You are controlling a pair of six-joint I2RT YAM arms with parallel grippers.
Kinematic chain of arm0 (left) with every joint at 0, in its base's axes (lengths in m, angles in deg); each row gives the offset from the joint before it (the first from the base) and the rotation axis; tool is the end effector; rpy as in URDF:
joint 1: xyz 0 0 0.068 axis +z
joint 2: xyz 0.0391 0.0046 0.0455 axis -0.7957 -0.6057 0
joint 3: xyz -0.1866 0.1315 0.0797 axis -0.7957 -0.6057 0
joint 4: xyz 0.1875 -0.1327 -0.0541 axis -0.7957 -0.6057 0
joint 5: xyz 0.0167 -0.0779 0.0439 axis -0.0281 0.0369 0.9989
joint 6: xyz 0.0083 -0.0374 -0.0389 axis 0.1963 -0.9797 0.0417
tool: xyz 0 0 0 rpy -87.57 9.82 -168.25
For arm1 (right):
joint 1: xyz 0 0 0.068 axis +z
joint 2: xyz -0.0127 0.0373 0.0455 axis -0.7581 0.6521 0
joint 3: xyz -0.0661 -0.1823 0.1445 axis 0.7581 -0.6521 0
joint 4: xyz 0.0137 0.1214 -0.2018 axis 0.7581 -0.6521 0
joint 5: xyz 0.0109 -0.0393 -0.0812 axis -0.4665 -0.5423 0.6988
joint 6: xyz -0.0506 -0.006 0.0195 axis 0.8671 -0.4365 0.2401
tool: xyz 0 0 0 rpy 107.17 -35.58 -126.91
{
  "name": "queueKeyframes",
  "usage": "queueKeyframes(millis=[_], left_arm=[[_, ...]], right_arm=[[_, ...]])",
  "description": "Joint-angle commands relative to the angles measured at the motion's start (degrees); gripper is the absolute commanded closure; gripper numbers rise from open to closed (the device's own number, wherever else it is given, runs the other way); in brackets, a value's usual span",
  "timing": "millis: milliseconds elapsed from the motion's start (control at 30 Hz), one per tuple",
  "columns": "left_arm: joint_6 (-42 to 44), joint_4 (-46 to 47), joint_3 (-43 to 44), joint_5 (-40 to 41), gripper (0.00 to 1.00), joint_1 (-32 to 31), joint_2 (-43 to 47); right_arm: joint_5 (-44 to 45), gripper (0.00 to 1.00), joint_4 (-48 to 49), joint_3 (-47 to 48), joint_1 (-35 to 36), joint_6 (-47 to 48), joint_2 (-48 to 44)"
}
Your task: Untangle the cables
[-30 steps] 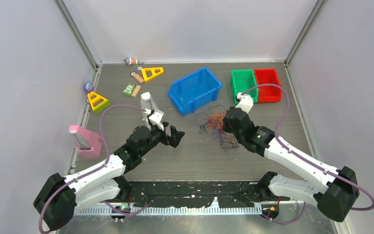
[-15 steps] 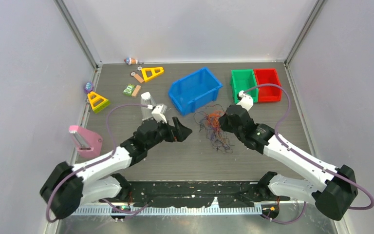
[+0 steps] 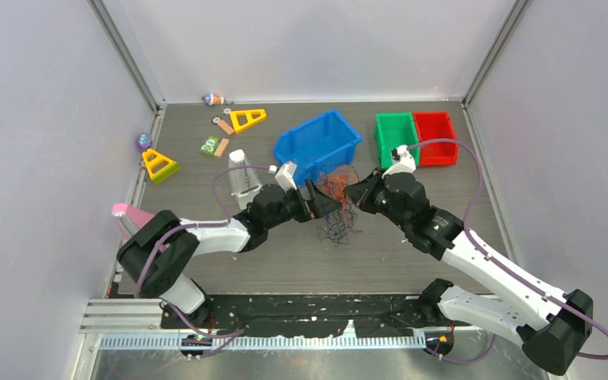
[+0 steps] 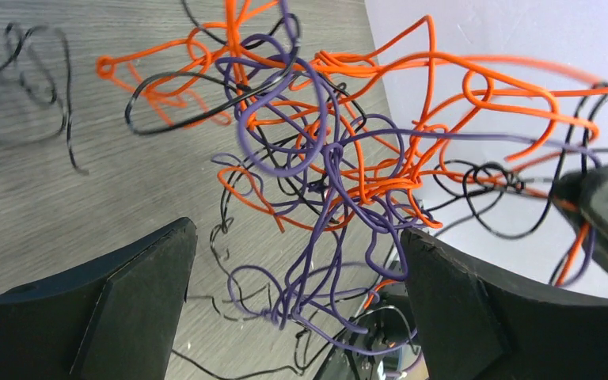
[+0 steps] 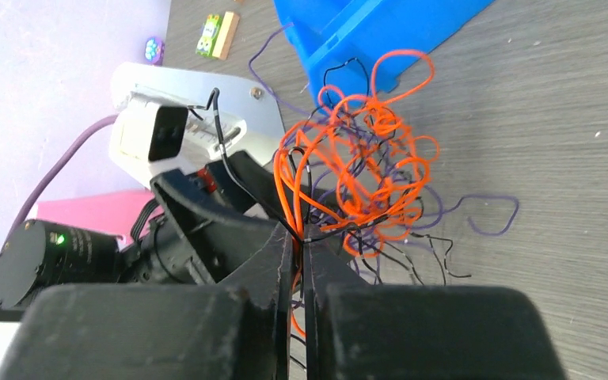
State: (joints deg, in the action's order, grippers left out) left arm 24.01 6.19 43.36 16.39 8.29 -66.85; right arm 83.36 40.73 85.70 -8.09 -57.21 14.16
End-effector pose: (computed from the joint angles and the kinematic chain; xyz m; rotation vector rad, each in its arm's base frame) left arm 0.2055 -0.2100 0.1802 -0.0995 2.0613 -1.3424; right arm 0.1592 0.1286 0.2887 0.2750 2.0147 0.7950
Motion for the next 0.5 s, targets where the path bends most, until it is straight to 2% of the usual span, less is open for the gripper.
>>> queueKeyframes(millis=[0, 67, 133, 167, 200, 233, 367, 467], left_arm=[[-3.7, 12.8, 3.0, -1.2, 0.01, -1.1, -3.8], [-3.6, 12.5, 4.5, -0.8, 0.08, -1.7, -5.4], [-3.8, 13.1, 5.6, -0.2, 0.34, -1.8, -7.2], [-3.9, 14.8, 5.2, 0.4, 0.56, -1.8, -7.9], [-3.8, 17.1, 4.7, 1.2, 0.86, -1.7, -8.5], [-3.8, 18.4, 4.0, 2.1, 1.0, -1.6, -8.7], [-1.6, 15.4, 0.1, 6.2, 1.0, -0.1, -5.7], [2.2, 11.5, -4.8, 8.9, 1.0, 2.4, -0.2]], right_arm=[[-4.0, 0.95, 4.3, -1.4, -0.2, -2.4, -1.1], [-5.2, 0.95, 4.7, -1.8, -0.2, -2.6, -1.2], [-6.7, 0.95, 5.7, -2.0, -0.2, -2.6, -1.4], [-6.9, 0.95, 5.8, -2.2, -0.2, -2.5, -1.5], [-6.9, 0.95, 5.9, -2.4, -0.2, -2.3, -2.1], [-6.7, 0.95, 5.9, -2.6, -0.2, -2.1, -2.5], [1.8, 0.95, -1.9, -1.2, -1.0, 0.3, -6.4], [13.9, 0.95, -12.2, 0.0, -3.2, 2.5, -10.1]])
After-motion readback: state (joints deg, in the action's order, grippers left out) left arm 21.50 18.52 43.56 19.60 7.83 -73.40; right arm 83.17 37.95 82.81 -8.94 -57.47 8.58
